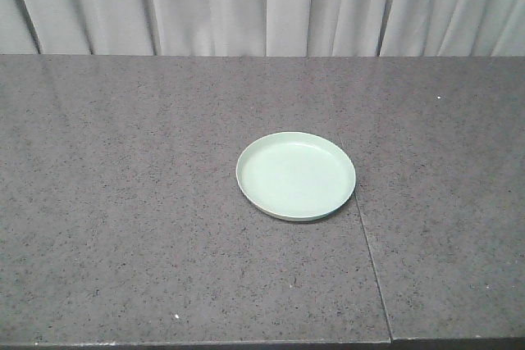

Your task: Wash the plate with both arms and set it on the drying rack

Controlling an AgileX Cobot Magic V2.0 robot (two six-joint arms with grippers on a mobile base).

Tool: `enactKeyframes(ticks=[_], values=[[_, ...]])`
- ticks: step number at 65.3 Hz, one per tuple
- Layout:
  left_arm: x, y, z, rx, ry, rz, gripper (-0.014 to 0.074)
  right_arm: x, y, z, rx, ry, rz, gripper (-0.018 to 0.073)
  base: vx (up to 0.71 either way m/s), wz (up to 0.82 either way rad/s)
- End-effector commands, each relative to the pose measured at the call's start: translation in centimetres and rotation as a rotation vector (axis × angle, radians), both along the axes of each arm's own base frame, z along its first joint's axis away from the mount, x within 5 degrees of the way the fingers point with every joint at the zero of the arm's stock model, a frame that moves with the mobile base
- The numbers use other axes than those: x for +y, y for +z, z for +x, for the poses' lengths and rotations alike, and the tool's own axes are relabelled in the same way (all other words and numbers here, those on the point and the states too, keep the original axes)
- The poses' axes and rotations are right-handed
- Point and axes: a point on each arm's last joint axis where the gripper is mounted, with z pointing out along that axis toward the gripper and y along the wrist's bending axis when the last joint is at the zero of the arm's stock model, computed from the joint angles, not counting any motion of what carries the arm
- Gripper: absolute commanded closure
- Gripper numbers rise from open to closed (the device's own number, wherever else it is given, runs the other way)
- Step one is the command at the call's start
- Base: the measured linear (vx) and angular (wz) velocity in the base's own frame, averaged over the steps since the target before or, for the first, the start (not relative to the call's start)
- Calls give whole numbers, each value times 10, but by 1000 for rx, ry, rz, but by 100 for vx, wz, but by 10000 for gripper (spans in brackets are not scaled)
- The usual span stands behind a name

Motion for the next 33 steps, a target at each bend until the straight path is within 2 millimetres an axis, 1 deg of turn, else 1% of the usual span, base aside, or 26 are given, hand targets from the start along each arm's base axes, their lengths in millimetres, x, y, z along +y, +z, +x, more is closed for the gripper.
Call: enactKeyframes(ticks=[1,33], values=[[0,16,-4,-115,-9,-11,603,0,6,0,-78,2,-6,564,0,0],[0,16,-4,-115,-9,-11,603,0,7,0,-87,3,-5,564,0,0]])
